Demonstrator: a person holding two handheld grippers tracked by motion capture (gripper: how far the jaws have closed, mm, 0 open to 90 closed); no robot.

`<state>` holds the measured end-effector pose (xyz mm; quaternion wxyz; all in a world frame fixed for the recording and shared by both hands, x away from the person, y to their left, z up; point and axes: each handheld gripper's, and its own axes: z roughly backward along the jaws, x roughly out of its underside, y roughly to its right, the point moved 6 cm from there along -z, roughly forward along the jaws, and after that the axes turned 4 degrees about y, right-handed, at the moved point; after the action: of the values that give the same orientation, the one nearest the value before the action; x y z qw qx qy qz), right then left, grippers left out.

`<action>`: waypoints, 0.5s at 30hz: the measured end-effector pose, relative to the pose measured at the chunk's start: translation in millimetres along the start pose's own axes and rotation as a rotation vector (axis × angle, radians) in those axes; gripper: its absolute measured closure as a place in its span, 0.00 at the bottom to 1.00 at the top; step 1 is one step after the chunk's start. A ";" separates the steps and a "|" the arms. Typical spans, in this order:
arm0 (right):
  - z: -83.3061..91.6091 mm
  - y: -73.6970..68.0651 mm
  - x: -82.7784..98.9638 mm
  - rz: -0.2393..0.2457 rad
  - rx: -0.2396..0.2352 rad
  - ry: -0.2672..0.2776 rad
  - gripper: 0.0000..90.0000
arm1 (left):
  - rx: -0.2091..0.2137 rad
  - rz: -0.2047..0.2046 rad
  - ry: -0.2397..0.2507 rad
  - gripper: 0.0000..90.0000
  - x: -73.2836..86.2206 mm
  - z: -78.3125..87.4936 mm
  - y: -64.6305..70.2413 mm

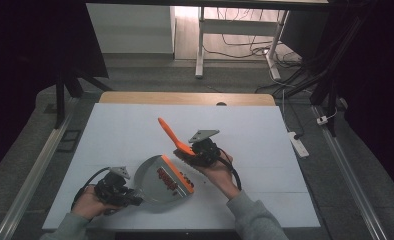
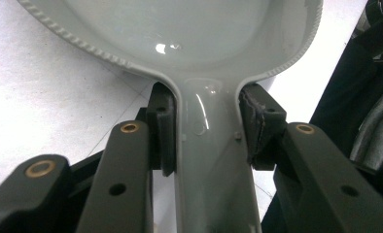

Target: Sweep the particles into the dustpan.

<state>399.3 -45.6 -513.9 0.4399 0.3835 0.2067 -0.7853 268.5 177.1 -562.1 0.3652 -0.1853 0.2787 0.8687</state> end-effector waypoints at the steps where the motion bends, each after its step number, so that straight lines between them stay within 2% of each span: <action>1: -2.2 2.8 2.0 -0.008 0.004 -0.010 0.79 | 0.001 0.000 0.000 0.68 0.1 -0.1 -0.2; 5: -12.3 2.8 9.8 0.002 0.015 -0.057 0.79 | 0.005 0.002 0.001 0.68 0.3 0.0 -0.6; 15: -19.8 -6.5 16.4 -0.001 0.006 -0.085 0.79 | 0.006 0.000 0.004 0.68 0.3 1.0 -0.3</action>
<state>396.9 -37.8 -539.2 0.4467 0.3511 0.1857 -0.8017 268.3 178.1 -561.6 0.3652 -0.1859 0.2820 0.8675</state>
